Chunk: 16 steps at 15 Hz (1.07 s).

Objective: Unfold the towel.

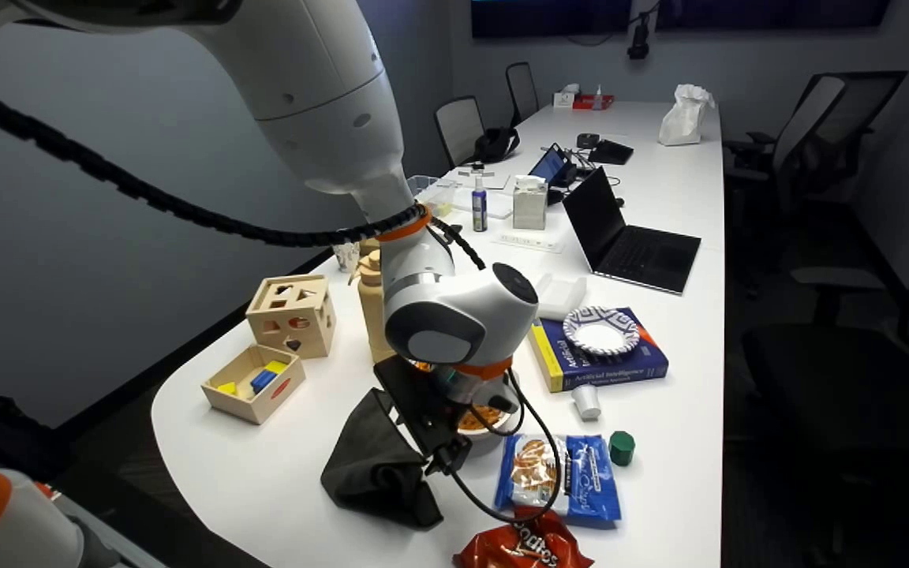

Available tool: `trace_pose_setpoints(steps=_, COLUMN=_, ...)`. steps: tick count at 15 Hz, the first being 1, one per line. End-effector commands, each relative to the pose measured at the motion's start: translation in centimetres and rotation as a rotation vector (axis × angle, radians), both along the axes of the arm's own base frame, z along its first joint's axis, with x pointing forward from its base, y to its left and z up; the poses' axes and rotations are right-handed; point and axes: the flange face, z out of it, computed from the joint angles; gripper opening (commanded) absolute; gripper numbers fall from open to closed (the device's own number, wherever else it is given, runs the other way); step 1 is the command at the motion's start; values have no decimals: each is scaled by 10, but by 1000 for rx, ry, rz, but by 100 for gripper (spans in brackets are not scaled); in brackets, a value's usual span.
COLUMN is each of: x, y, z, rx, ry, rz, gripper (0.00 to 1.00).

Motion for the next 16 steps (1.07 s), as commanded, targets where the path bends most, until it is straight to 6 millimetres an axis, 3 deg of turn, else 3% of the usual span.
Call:
trace_pose_setpoints(steps=1, x=-9, y=3, z=-7, rx=50, ry=7, rz=-27, gripper=100)
trace_pose_setpoints(steps=2, x=-12, y=3, z=-9, rx=57, ry=10, rz=-33, gripper=100)
trace_pose_setpoints(steps=3, x=-13, y=3, z=-9, rx=63, ry=10, rz=-41, gripper=79)
trace_pose_setpoints(steps=8, x=-18, y=1, z=-7, rx=64, ry=8, rz=-67, gripper=42)
trace_pose_setpoints(steps=13, x=-19, y=-2, z=7, rx=41, ry=-4, rz=-70, gripper=2)
trace_pose_setpoints(steps=16, x=-15, y=1, z=26, rx=16, ry=-31, rz=-60, gripper=0)
